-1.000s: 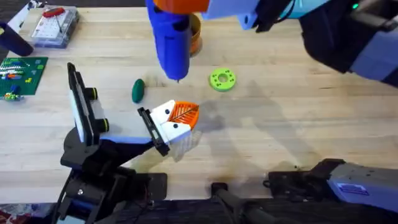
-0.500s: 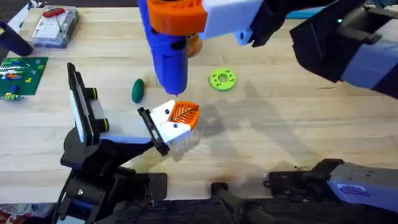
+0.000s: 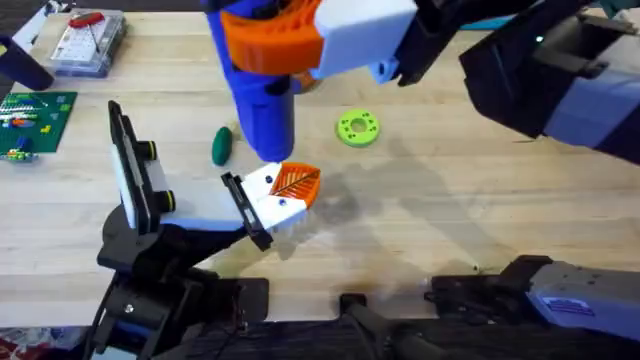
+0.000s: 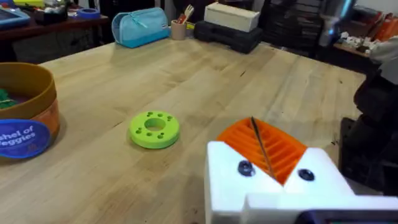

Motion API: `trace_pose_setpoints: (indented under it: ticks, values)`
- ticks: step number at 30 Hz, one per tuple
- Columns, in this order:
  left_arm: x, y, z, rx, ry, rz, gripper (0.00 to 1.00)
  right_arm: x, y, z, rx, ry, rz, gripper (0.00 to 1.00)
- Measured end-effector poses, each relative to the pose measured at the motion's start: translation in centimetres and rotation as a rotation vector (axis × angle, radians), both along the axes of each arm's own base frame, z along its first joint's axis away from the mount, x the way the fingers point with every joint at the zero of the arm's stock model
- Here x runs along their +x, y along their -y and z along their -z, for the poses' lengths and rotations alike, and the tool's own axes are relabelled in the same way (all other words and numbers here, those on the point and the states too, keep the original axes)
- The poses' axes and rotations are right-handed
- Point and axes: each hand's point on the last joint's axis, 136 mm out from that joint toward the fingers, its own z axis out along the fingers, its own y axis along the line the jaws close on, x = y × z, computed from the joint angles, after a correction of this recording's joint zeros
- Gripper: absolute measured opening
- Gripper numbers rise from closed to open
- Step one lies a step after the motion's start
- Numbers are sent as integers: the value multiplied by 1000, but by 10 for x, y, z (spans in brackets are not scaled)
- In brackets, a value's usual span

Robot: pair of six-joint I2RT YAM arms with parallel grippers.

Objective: Pick up the gripper from the table and insert it into the empty holder that is missing its gripper. Then pick up a screw, insert it into the mounting hole, and use the screwdriver to tighten it. Finally, clean up the table by picking up the vegetable and placing it into the bucket.

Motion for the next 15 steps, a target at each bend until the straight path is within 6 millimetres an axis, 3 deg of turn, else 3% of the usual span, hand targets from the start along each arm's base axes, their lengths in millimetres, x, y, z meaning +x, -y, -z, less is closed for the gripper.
trace_pose_setpoints:
  ticks: [15]
  values:
    - [0, 0, 0, 0, 0, 0, 17, -3, -18, 26, -19, 6, -36, 47]
